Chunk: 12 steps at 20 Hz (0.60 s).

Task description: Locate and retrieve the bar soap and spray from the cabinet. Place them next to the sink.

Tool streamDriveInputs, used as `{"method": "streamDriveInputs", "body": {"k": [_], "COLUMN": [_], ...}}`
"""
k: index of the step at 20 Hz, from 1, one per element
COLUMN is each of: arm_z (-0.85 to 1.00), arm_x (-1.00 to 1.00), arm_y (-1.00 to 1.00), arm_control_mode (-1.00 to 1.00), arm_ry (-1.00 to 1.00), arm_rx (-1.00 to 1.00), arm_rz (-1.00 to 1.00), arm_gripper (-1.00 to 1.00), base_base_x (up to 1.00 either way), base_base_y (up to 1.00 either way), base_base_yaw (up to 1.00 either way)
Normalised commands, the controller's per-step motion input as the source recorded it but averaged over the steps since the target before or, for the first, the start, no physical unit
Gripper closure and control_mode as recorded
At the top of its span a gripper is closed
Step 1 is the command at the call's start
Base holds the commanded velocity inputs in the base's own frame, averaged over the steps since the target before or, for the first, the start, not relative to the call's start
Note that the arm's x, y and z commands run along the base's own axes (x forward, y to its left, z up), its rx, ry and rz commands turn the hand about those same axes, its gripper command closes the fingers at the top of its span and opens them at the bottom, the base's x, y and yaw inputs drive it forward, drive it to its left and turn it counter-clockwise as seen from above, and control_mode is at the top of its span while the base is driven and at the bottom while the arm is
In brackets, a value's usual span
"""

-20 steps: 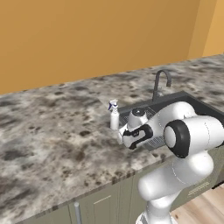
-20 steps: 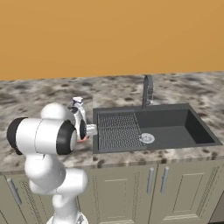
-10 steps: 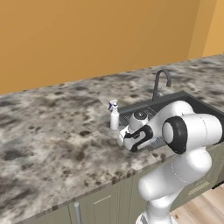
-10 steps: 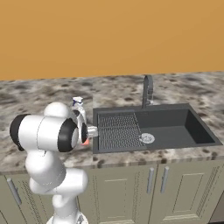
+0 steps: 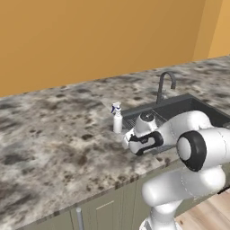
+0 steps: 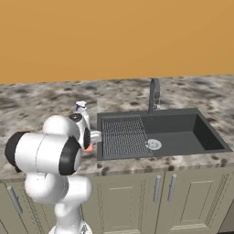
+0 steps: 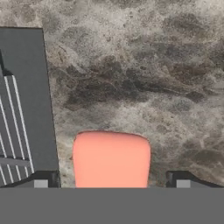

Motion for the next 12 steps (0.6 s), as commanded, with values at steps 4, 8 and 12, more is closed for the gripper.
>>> {"method": "streamDriveInputs", "body": {"k": [4, 8, 12], "arm_z": [1.0, 1.0, 0.49], "arm_x": [-0.26, -0.06, -0.45], "arm_y": [-0.03, 0.15, 0.12], "arm_control_mode": [-1.0, -1.0, -1.0], "arm_ry": [0.12, 0.12, 0.05], "arm_rx": [0.0, -0.02, 0.0], "arm_rz": [0.01, 0.0, -0.01], "arm_gripper": [-1.0, -1.0, -1.0], "base_base_x": [0.0, 0.0, 0.0], "base_base_y": [0.0, 0.0, 0.0], "base_base_yaw": [0.0, 0.0, 0.0]}}
